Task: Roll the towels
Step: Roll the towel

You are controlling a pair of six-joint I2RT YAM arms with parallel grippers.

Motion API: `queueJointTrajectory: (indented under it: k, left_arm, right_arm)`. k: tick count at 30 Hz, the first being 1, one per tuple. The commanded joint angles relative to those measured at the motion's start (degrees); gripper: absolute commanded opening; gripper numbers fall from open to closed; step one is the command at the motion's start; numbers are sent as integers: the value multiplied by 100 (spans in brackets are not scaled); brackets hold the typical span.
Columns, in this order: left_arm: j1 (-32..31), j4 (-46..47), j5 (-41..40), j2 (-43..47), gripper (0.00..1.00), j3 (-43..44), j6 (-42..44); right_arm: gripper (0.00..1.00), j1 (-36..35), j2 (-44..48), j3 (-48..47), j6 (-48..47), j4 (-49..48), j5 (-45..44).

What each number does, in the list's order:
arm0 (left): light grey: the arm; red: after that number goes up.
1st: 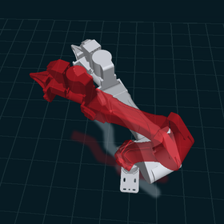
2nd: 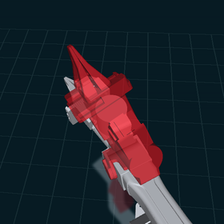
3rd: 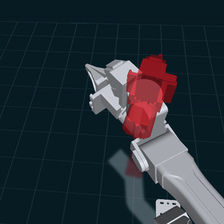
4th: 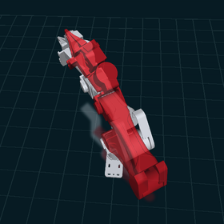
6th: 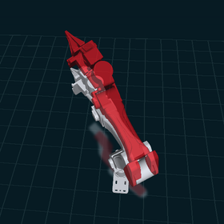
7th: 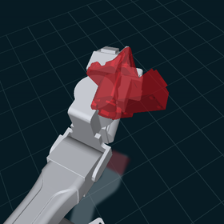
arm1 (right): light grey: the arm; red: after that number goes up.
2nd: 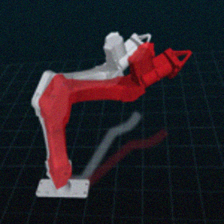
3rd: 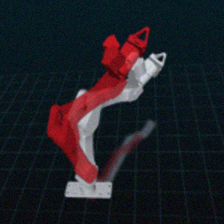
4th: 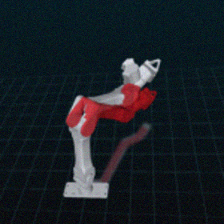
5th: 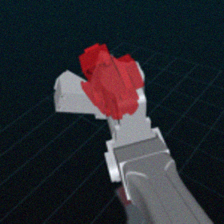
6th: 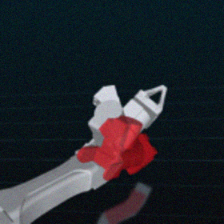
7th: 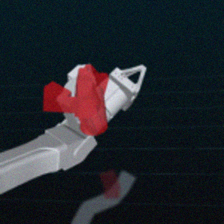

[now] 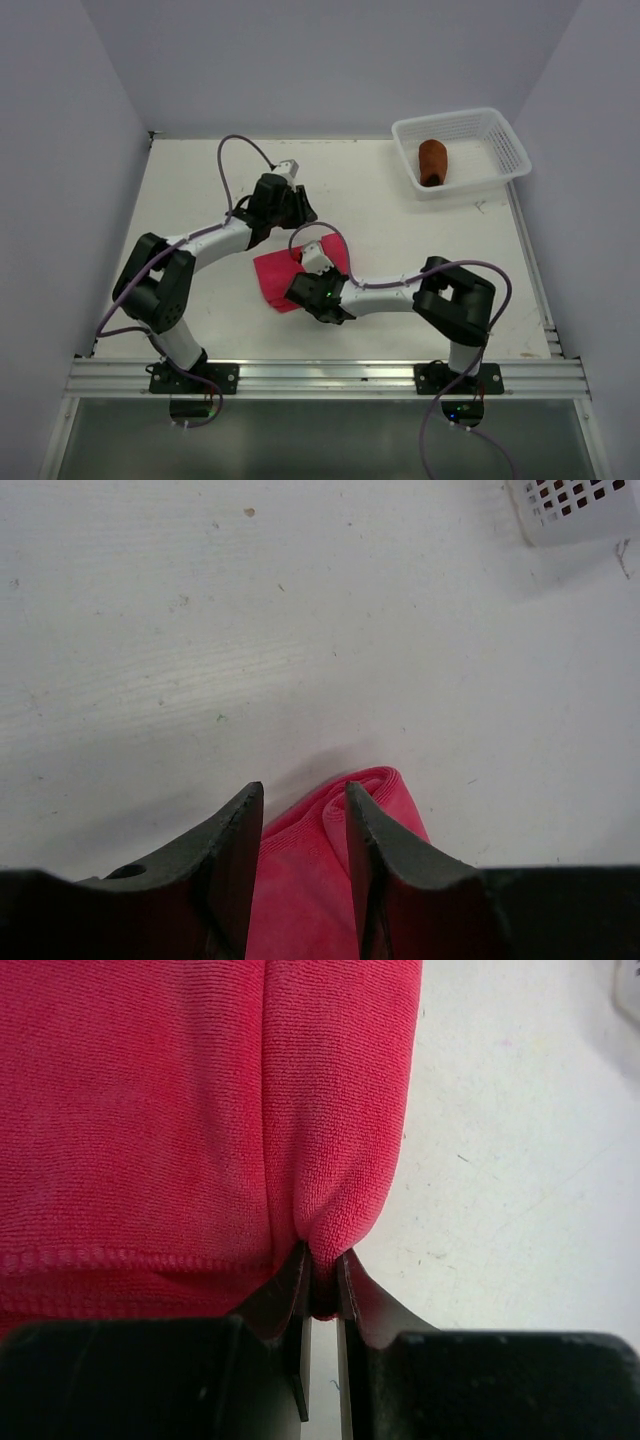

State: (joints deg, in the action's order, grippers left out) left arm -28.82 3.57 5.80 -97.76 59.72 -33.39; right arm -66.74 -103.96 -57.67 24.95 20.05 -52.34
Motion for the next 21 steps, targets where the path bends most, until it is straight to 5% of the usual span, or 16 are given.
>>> queueJointTrajectory:
  k: [1,21]
  left_arm:
    - [96,179,114,318,42,-92,69]
    - [333,292,834,652,43,-233,324]
  right_arm:
    - [0,-304,-431,-568,-16,718,-733]
    - [0,-770,-2102,-1967,-789,1686,-796]
